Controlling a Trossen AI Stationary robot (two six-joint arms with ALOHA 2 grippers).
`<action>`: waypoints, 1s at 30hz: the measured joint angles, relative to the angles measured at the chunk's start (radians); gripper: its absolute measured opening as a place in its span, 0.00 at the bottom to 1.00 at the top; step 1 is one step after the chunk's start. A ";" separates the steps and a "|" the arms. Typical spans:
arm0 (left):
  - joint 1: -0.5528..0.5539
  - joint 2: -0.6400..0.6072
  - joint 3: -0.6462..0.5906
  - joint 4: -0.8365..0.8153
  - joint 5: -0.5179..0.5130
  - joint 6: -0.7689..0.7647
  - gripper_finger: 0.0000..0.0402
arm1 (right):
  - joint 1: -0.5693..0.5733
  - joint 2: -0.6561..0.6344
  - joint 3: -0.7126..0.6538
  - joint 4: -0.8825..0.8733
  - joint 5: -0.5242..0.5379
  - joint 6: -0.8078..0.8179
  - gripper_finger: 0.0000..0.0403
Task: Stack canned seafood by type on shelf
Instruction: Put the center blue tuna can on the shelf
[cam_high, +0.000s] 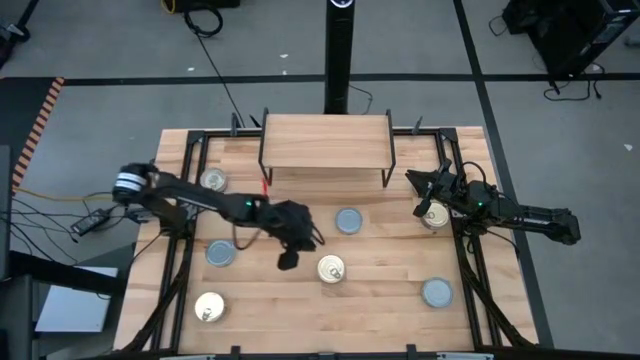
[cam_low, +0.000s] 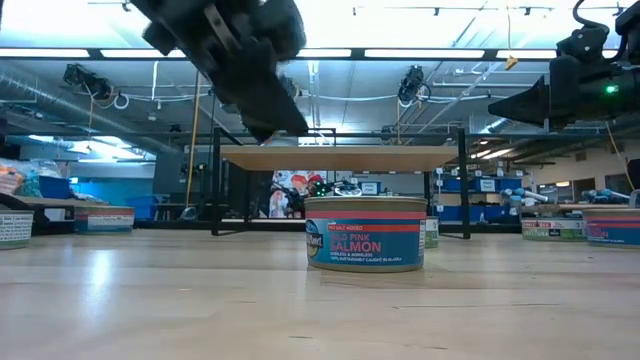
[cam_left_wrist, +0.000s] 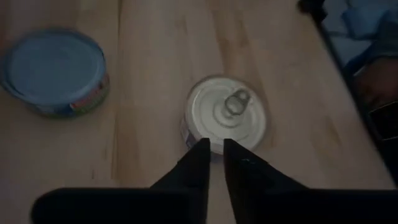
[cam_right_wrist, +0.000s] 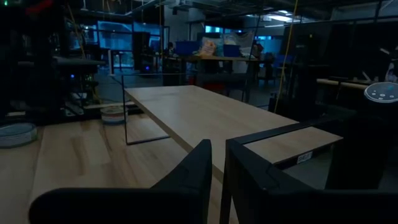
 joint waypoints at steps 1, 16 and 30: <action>0.000 0.027 0.014 0.000 0.000 -0.004 0.17 | 0.000 0.000 0.000 0.000 0.000 0.000 0.15; 0.000 0.227 0.130 -0.008 0.025 -0.134 0.37 | 0.000 0.000 0.000 0.007 0.000 0.000 0.15; 0.004 0.239 0.130 -0.046 -0.009 -0.207 0.30 | 0.000 0.000 0.000 0.006 0.000 0.000 0.15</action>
